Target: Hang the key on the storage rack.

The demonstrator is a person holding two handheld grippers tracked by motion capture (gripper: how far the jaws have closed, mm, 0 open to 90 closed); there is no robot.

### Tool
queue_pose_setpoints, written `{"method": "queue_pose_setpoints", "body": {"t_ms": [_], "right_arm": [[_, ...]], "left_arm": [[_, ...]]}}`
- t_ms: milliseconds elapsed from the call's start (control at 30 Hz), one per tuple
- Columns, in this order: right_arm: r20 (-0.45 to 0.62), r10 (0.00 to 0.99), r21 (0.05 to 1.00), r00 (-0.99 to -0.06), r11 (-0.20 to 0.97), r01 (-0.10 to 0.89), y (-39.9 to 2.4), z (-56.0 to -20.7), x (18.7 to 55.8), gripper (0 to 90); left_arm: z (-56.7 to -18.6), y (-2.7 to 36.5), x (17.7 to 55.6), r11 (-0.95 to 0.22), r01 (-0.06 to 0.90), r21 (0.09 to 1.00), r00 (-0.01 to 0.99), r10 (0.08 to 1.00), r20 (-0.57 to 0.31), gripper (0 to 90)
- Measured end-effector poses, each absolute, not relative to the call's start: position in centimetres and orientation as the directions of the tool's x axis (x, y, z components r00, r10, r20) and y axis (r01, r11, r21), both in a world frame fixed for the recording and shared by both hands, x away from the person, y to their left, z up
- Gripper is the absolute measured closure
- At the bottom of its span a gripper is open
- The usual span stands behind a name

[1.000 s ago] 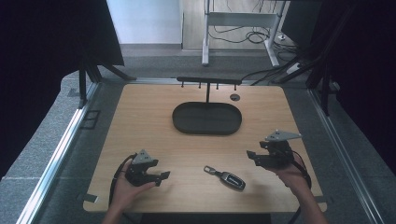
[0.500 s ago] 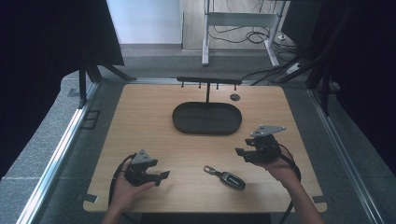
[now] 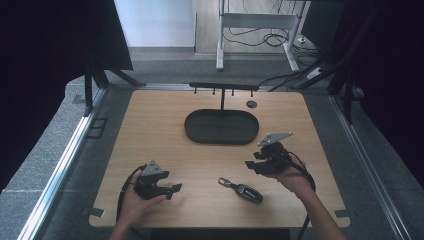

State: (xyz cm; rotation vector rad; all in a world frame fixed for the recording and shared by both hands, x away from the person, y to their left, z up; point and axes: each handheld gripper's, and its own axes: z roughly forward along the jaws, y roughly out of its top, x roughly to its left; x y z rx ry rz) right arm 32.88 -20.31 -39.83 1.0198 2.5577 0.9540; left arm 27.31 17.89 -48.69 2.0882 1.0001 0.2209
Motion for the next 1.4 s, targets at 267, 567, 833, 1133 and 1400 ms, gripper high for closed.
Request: {"method": "queue_pose_setpoints", "body": {"t_ms": [267,567,833,1133,1400], "right_arm": [[0.023,0.658,0.631,-0.753,0.574,0.521,-19.4,-39.7,33.0,53.6],[0.032,0.622,0.598,-0.782,0.615,0.514,-17.9,-40.5,33.0,57.8],[0.052,0.601,0.558,-0.797,0.645,0.522,-17.0,-41.3,33.4,60.8],[0.069,0.577,0.501,-0.814,0.685,0.528,-15.7,-42.6,33.5,62.6],[0.052,0.572,0.479,-0.819,0.705,0.523,-15.2,-43.1,33.5,66.6]], "left_arm": [[-48.7,17.9,27.3,-0.376,0.579,0.724,0.675,0.719,-0.167,29.1],[-48.5,17.7,27.2,-0.377,0.573,0.727,0.680,0.714,-0.166,29.1],[-48.7,17.7,27.3,-0.381,0.576,0.723,0.681,0.713,-0.167,29.1],[-48.6,17.7,27.2,-0.381,0.571,0.727,0.685,0.709,-0.168,29.1],[-48.5,17.8,27.2,-0.378,0.571,0.729,0.684,0.709,-0.168,29.1]]}}
